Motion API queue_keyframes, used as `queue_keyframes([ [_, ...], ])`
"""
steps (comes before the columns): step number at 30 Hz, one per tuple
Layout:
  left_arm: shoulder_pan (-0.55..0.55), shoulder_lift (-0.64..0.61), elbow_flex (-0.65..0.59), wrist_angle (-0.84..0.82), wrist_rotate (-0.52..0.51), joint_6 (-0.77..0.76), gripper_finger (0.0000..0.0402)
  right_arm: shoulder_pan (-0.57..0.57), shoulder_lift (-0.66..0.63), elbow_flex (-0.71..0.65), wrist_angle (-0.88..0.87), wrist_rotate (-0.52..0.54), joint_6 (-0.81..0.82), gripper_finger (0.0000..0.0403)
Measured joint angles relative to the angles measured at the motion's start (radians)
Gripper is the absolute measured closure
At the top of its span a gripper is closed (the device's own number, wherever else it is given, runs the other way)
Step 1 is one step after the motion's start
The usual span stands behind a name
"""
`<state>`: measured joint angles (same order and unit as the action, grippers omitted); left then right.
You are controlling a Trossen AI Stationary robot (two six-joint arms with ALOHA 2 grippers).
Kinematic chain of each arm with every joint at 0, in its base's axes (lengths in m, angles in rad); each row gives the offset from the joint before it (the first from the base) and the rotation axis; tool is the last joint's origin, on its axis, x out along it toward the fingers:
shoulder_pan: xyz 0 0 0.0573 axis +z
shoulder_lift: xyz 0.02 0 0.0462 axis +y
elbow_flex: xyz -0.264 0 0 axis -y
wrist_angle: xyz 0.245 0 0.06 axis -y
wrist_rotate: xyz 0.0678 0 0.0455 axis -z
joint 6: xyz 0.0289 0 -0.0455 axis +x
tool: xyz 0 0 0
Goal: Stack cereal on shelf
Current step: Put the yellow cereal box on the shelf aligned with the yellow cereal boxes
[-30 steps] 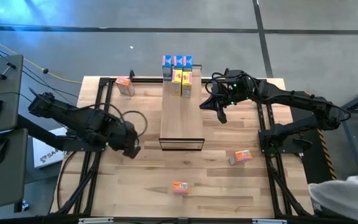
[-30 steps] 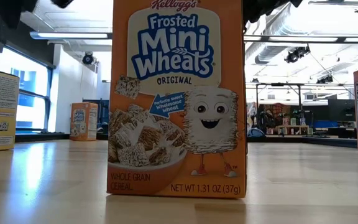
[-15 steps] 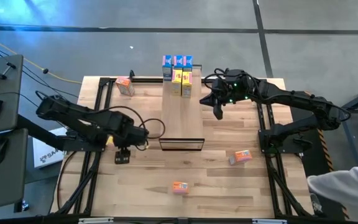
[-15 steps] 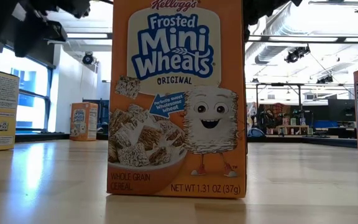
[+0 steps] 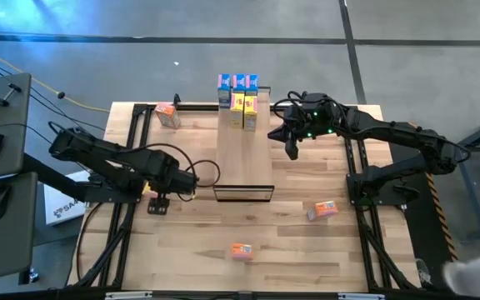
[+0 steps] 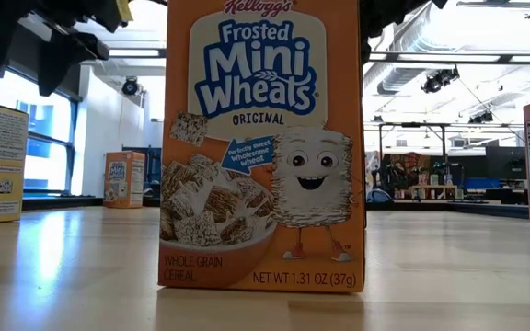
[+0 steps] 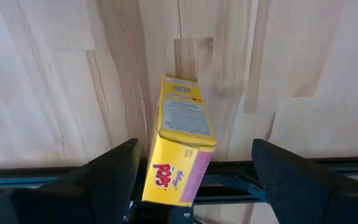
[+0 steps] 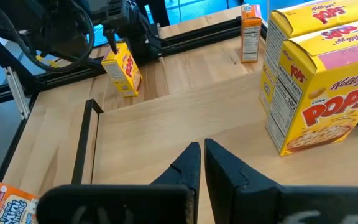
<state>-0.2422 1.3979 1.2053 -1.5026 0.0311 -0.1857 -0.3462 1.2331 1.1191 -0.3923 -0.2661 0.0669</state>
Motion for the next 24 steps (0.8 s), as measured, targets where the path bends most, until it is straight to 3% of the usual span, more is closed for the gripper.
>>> queue_keyframes([
  [8,-0.061,-0.002,-0.07,0.006,-0.034,-0.012,0.0098,0.0,0.0,0.0,0.001,0.0,-0.007,0.0389],
  [14,-0.083,-0.002,-0.135,0.011,-0.12,-0.061,0.0098,0.0,0.0,0.0,0.001,0.0,-0.007,0.0389],
  [24,-0.083,-0.003,-0.218,0.066,-0.019,-0.108,0.0103,0.0,0.0,0.0,0.001,-0.001,-0.004,0.0389],
])
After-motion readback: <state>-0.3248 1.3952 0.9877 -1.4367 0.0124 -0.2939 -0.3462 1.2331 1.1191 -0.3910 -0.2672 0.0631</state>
